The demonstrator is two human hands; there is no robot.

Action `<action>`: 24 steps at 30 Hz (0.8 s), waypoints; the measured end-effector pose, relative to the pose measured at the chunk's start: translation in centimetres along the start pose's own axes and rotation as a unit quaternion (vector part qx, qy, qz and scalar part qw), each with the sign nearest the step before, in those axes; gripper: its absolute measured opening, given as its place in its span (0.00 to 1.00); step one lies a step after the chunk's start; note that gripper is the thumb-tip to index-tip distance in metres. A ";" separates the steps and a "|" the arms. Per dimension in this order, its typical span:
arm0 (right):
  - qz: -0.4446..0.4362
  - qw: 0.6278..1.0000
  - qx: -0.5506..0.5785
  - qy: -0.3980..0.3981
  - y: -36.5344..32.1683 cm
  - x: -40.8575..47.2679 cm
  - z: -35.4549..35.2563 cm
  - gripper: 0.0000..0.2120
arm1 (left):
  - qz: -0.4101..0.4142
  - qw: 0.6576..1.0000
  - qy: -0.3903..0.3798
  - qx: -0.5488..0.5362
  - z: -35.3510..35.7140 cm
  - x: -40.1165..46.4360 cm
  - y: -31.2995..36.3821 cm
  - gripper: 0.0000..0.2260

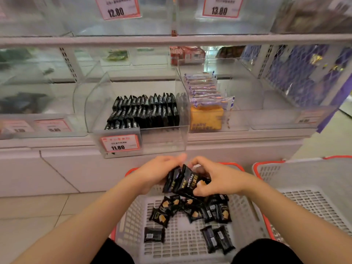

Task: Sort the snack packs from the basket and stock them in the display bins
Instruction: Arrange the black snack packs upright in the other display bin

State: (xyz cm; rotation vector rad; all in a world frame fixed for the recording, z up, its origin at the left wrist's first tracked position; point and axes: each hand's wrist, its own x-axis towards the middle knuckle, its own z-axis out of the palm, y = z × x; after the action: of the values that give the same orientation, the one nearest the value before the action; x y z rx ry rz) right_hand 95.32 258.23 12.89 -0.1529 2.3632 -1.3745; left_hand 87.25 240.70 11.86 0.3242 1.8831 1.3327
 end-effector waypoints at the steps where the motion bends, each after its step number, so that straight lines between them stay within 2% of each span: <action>1: 0.001 1.000 0.020 0.005 -0.5 0.2 0.0 0.24 | -0.006 0.999 -0.016 -0.043 -0.6 -0.3 0.2 0.26; 3: 0.004 0.999 0.035 0.029 -1.4 0.5 -0.2 0.26 | 0.035 0.989 -0.051 -0.134 -1.8 -1.0 0.3 0.29; 5: 0.004 0.997 0.053 0.051 -2.5 1.0 -0.3 0.24 | 0.113 0.974 -0.052 -0.190 -2.7 -1.6 0.2 0.23; 7: -0.009 0.993 0.099 0.064 -3.7 1.7 -0.2 0.22 | 0.178 0.964 -0.030 -0.194 -3.2 -1.8 0.1 0.15; 11: -0.044 0.979 0.162 0.112 -6.4 3.1 1.0 0.14 | 0.247 0.952 0.073 -0.167 -4.3 -2.1 1.2 0.13; 15: -0.087 0.971 0.178 0.136 -9.0 5.0 1.9 0.10 | 0.306 0.932 0.120 -0.153 -6.5 -2.6 3.1 0.09; 17: -0.090 0.978 0.127 0.140 -10.4 5.8 0.7 0.13 | 0.331 0.927 0.134 -0.112 -7.8 -2.8 3.9 0.08; 19: -0.089 0.984 0.024 0.153 -11.4 6.7 -1.5 0.15 | 0.344 0.921 0.180 -0.034 -9.3 -2.8 4.7 0.09; 22: -0.037 0.971 -0.066 0.227 -12.4 8.4 -5.0 0.15 | 0.322 0.908 0.264 0.045 -11.8 -2.5 5.5 0.11; 24: 0.020 0.955 -0.123 0.269 -12.7 9.7 -6.1 0.15 | 0.287 0.897 0.277 0.192 -13.4 -2.1 6.2 0.07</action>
State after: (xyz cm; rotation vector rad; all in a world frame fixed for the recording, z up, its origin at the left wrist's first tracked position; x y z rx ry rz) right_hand 82.74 253.90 23.66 0.2324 2.9624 -1.2067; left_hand 77.59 232.87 20.12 0.8248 2.6841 1.5250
